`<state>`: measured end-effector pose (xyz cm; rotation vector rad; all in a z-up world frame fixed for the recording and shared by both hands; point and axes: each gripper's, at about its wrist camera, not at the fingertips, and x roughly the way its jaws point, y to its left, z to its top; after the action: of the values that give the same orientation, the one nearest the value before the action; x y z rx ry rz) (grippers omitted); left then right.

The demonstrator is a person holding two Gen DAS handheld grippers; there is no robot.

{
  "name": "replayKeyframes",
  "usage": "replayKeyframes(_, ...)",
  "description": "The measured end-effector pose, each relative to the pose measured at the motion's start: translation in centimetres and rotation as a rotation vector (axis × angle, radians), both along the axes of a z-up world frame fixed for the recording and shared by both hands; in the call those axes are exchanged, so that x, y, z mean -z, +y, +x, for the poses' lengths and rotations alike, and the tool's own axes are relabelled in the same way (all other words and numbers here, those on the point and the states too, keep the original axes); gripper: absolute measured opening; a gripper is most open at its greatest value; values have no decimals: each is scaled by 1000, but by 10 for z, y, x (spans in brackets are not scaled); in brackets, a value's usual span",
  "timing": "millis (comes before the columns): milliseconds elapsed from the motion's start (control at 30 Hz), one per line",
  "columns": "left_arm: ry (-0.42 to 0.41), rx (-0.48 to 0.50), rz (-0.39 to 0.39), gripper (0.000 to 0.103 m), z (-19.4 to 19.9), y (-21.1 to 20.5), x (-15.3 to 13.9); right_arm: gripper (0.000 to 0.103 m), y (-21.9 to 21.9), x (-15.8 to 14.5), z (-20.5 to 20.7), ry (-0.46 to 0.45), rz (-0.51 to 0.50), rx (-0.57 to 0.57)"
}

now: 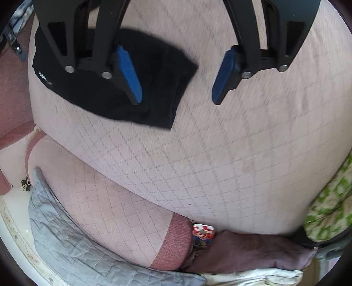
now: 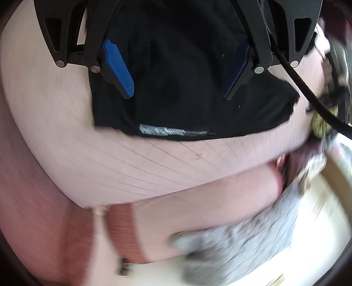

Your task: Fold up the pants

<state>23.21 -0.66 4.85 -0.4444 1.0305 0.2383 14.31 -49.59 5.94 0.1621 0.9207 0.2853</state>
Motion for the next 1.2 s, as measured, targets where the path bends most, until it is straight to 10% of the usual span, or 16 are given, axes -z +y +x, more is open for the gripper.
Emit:
replayKeyframes(200, 81, 95, -66, 69, 41, 6, 46, 86, 10, 23, 85, 77, -36, -81)
replayKeyframes(467, 58, 289, 61, 86, 73, -42, 54, 90, 22, 63, 133, 170, -16, -179)
replayKeyframes(567, 63, 352, 99, 57, 85, -61, 56, 90, 25, 62, 132, 176, 18, -218)
replayKeyframes(633, 58, 396, 112, 15, 90, -73, 54, 83, 30, 62, 128, 173, -10, -254)
replayKeyframes(700, 58, 418, 82, 13, 91, -77, 51, 66, 38, 62, 123, 159, -63, -273)
replayKeyframes(800, 61, 419, 156, 13, 103, -92, 49, 11, 43, 59, 119, 163, -52, -286)
replayKeyframes(1200, -93, 407, 193, 12, 13, -83, -15, 2, 41, 14, 76, 94, -45, -228)
